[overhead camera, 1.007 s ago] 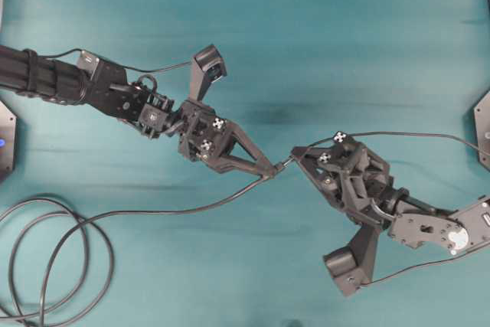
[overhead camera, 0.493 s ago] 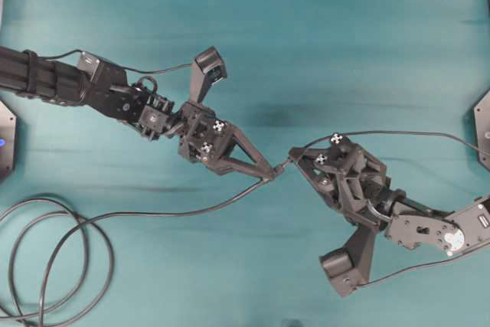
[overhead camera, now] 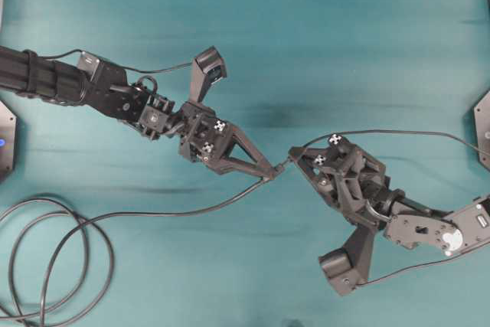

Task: Insert the USB using both arms.
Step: 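Push the female socket down onto the male plug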

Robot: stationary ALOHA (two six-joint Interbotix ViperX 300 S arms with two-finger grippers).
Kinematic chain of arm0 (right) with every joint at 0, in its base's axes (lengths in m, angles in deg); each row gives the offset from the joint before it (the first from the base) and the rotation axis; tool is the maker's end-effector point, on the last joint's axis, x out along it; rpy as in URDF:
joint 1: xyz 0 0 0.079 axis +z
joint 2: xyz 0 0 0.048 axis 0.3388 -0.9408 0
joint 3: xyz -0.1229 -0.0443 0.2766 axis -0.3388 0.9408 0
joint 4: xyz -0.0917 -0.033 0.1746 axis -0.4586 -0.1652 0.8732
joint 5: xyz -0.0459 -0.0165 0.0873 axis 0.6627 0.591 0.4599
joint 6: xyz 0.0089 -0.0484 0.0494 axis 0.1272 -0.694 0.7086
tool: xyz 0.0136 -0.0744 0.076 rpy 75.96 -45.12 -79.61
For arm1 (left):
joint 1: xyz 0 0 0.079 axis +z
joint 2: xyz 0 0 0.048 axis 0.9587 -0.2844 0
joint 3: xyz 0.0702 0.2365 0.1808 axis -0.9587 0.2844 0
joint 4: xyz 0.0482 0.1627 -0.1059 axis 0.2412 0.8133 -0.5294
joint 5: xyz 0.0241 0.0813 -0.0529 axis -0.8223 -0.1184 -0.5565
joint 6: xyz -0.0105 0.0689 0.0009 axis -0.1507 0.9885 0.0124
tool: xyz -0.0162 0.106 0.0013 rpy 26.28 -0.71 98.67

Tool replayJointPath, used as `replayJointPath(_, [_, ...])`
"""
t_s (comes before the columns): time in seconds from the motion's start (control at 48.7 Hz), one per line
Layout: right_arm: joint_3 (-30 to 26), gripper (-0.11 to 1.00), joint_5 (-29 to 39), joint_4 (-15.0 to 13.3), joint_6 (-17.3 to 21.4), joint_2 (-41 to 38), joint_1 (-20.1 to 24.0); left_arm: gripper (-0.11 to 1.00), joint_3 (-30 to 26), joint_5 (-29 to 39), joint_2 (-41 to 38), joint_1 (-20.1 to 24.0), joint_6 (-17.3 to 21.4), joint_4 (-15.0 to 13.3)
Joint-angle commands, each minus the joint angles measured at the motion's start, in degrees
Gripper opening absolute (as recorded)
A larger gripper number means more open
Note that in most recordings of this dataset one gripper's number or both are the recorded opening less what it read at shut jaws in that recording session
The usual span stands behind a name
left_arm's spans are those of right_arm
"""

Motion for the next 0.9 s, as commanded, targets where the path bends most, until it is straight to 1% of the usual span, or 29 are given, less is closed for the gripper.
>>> replayJointPath(0.0, [-1.85,0.22,0.0,-0.44,-0.09,-0.18,0.18,0.19,-1.67,-0.26,0.79,1.14,-0.62,-0.18])
replayJointPath(0.329, [-2.72,0.22,1.58,-0.44,-0.18,-0.7,0.18,0.19,-2.11,-0.26,0.79,1.58,-0.88,-0.18])
replayJointPath(0.555, [-3.52,0.2,1.58,-0.44,-1.93,-0.79,0.35,0.19,-2.02,-0.18,0.79,2.64,-1.14,-0.18])
replayJointPath(0.884, [-5.1,0.2,1.14,-0.44,-2.37,-1.05,1.85,0.19,-2.29,-0.18,0.53,3.25,-1.14,-0.18])
